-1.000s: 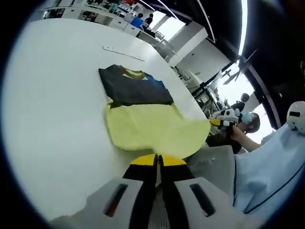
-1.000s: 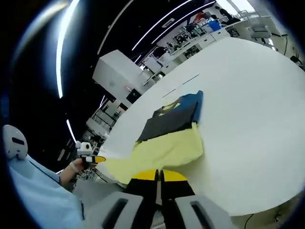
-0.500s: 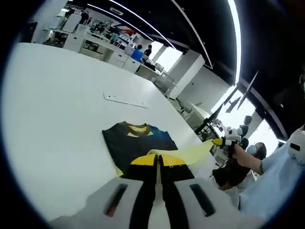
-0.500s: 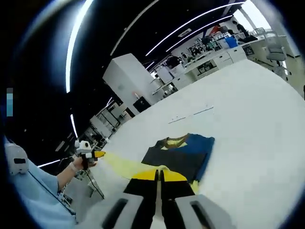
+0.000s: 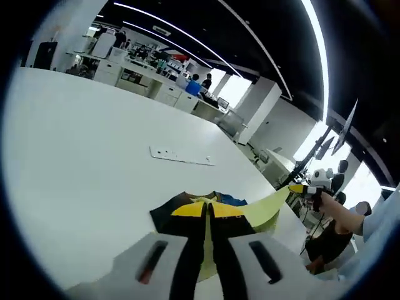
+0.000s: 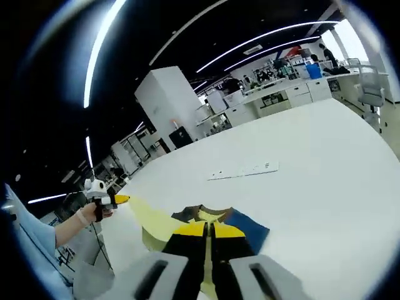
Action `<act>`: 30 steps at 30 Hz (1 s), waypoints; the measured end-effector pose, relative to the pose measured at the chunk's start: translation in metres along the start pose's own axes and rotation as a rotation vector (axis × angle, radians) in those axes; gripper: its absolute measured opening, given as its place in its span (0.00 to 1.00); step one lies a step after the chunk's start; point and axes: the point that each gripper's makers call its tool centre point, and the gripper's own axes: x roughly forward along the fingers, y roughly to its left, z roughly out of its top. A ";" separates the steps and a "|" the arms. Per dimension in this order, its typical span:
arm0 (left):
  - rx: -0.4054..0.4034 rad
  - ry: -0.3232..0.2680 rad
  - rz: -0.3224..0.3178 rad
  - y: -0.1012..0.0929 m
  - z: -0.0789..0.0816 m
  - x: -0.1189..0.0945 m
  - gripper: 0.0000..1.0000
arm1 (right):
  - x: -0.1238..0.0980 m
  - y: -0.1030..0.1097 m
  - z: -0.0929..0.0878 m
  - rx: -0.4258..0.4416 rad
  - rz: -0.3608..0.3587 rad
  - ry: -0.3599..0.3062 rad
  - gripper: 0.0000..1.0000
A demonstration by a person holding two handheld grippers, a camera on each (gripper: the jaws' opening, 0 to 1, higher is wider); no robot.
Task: Fold the garment on the visible template until the final outline fits inside the template.
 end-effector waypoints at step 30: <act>-0.108 0.171 0.189 0.086 -0.090 0.051 0.00 | 0.066 -0.093 -0.078 0.130 -0.142 0.172 0.00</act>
